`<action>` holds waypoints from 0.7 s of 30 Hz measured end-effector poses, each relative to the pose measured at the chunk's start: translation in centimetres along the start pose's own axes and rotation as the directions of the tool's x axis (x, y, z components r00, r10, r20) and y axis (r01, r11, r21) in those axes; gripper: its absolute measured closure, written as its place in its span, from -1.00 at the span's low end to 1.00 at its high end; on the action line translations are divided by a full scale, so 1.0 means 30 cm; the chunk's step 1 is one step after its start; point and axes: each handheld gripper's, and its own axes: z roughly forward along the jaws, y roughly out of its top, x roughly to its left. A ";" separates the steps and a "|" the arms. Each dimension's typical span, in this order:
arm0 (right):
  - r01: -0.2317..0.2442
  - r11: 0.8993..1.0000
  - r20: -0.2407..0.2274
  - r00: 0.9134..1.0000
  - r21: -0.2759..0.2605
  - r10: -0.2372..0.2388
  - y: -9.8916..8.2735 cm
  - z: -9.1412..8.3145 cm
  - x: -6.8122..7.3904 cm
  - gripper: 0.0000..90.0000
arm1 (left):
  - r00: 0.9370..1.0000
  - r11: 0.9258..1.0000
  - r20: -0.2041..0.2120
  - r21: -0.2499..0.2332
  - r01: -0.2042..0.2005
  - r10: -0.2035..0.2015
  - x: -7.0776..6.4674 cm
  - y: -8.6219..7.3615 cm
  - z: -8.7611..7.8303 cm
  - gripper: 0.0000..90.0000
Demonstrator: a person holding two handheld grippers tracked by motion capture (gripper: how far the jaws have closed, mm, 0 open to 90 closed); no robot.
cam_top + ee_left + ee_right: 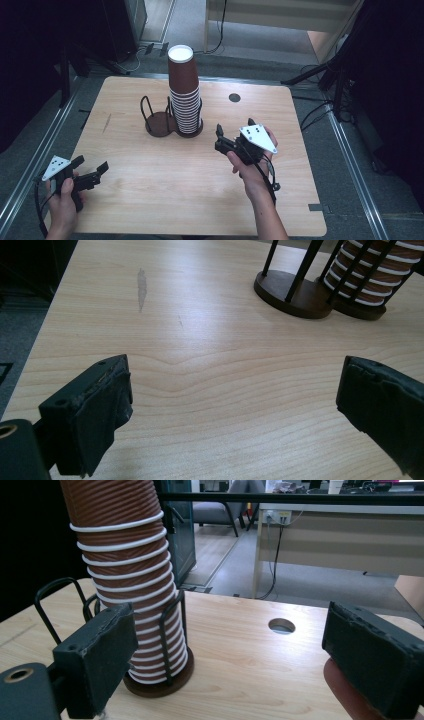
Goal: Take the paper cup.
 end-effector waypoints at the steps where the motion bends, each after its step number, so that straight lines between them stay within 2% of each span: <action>1: -0.011 1.000 -0.005 1.000 0.000 0.011 0.005 0.013 0.014 -0.84 | 1.000 1.000 0.000 0.001 -0.003 0.003 -0.001 0.000 0.001 -0.95; 21: 0.030 0.999 -0.053 0.998 -0.012 -0.031 0.085 0.138 0.151 -0.84 | 1.000 1.000 0.002 0.009 -0.010 0.010 -0.003 0.002 0.003 -0.95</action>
